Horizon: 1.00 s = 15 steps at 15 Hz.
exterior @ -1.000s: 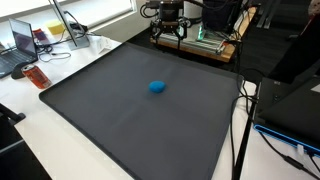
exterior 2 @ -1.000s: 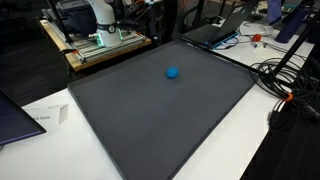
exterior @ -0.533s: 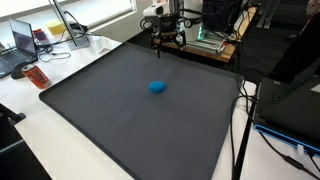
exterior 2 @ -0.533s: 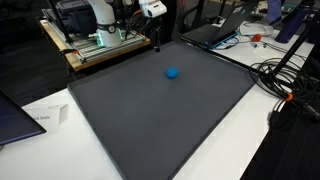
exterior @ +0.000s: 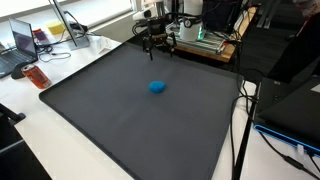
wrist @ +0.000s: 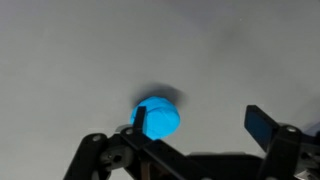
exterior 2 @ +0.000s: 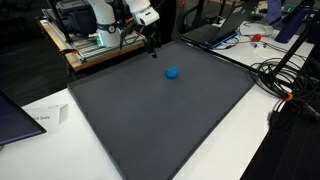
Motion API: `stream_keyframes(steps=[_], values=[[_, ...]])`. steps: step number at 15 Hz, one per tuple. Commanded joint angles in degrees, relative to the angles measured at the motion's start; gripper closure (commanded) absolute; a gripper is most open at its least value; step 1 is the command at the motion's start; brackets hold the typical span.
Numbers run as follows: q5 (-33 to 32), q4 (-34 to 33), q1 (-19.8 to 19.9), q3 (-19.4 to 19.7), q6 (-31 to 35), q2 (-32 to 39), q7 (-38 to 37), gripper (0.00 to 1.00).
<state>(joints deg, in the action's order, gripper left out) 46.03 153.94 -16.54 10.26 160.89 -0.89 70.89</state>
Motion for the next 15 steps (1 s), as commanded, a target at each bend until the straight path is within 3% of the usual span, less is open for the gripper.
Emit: stream_keyframes(steps=[1, 7, 8, 15], values=[[3.9, -3.8, 1.7, 1.9, -4.1, 3.3, 7.7, 0.0], [-2.8, -11.0, 5.1, 5.1, -13.9, 7.6, 5.6, 0.0], [-4.1, -12.6, 11.3, -0.1, -15.9, 8.1, 4.1, 0.0], [-12.1, -23.9, 20.0, -3.5, -25.0, 14.6, -10.0, 0.0]])
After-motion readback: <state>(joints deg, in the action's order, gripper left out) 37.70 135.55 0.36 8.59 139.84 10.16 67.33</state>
